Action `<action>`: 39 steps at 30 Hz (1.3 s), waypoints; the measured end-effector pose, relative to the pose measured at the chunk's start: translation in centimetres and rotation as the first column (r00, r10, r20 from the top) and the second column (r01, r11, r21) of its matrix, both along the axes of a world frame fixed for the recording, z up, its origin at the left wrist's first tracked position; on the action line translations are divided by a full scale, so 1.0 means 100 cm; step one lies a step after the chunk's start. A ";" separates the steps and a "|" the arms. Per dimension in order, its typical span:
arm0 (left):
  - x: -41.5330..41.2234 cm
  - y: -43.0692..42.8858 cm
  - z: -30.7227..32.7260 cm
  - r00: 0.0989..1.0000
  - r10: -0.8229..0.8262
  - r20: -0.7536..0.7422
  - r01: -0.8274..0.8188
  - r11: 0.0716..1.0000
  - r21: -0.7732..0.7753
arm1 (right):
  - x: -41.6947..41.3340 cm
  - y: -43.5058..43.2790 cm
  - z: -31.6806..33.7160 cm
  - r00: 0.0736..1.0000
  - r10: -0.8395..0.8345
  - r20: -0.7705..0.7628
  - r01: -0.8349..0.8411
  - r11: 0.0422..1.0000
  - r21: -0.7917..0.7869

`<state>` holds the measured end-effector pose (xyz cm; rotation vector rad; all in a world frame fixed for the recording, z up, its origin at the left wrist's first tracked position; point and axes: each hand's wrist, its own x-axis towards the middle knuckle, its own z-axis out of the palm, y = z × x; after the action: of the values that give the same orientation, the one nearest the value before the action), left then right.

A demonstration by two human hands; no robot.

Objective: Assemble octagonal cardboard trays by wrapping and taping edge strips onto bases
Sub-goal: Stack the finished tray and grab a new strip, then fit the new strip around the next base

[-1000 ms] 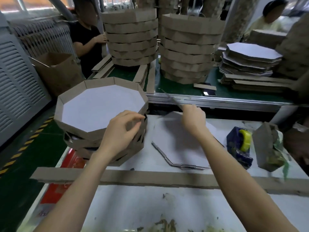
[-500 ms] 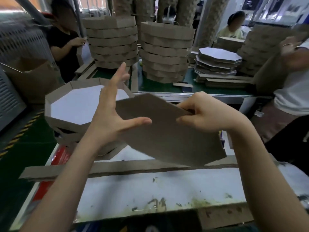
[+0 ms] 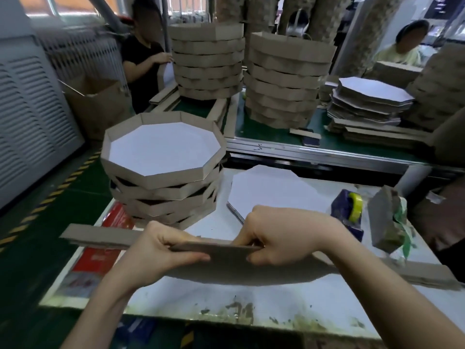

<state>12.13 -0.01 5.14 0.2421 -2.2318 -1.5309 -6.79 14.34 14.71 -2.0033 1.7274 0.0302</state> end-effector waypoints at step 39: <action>0.006 0.013 -0.001 0.956 -0.153 0.251 0.103 0.974 0.201 | -0.067 -0.133 -0.262 0.906 -0.133 -0.403 0.171 0.983 0.060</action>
<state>12.73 1.30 5.07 0.3842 -2.3450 -1.8781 -13.53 1.02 -11.47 -1.8783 2.0831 0.4906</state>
